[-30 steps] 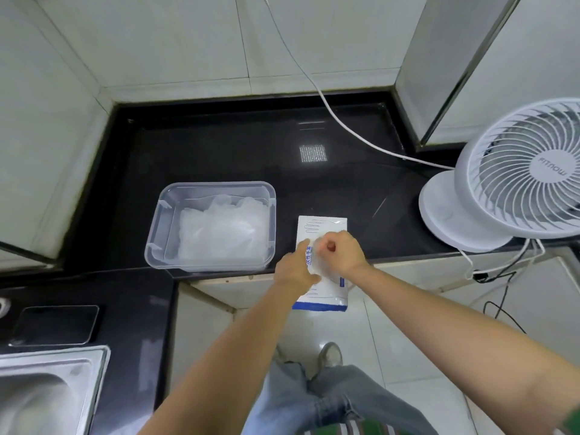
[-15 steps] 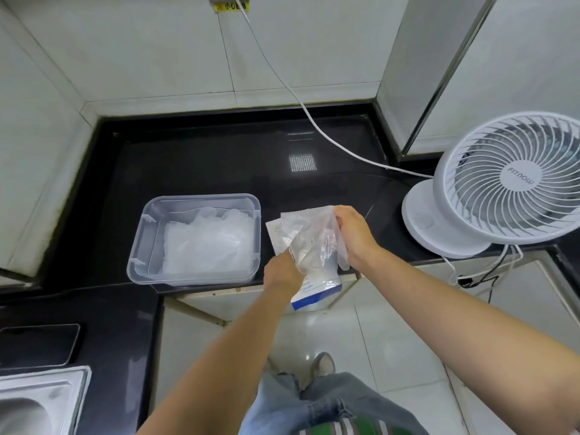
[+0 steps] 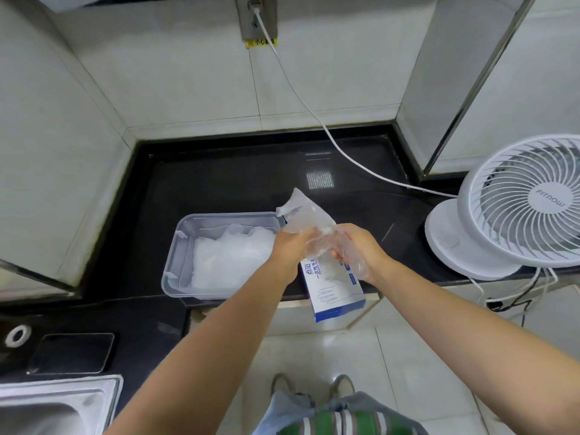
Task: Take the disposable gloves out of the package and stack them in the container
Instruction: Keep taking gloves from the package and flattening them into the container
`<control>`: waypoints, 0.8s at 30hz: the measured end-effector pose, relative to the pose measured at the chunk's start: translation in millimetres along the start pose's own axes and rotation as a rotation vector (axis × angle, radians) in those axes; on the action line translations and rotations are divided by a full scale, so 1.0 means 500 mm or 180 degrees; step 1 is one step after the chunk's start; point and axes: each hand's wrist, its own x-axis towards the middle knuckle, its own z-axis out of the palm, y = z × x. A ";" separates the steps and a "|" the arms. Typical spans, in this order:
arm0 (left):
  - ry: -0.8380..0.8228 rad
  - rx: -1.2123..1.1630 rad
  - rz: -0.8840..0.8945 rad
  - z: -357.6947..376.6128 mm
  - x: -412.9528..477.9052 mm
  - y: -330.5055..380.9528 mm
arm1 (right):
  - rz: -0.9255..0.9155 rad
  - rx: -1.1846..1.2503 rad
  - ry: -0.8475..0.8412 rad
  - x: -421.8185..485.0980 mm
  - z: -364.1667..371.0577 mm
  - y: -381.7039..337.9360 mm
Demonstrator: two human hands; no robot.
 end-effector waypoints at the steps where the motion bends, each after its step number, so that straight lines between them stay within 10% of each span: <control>1: 0.0198 0.0267 0.0046 -0.012 0.009 0.002 | -0.0081 -0.0043 0.0024 0.001 0.007 0.001; 5: 0.0833 0.2271 0.0310 -0.058 0.029 0.028 | -0.0138 -0.0429 -0.0258 0.003 0.040 -0.009; 12: 0.0921 0.2859 0.1400 -0.149 -0.003 0.064 | -0.0524 -0.0543 -0.1108 0.003 0.122 -0.043; 24: 0.1109 0.3305 0.1026 -0.370 0.025 0.055 | -0.0342 -0.1080 0.0170 0.060 0.209 -0.027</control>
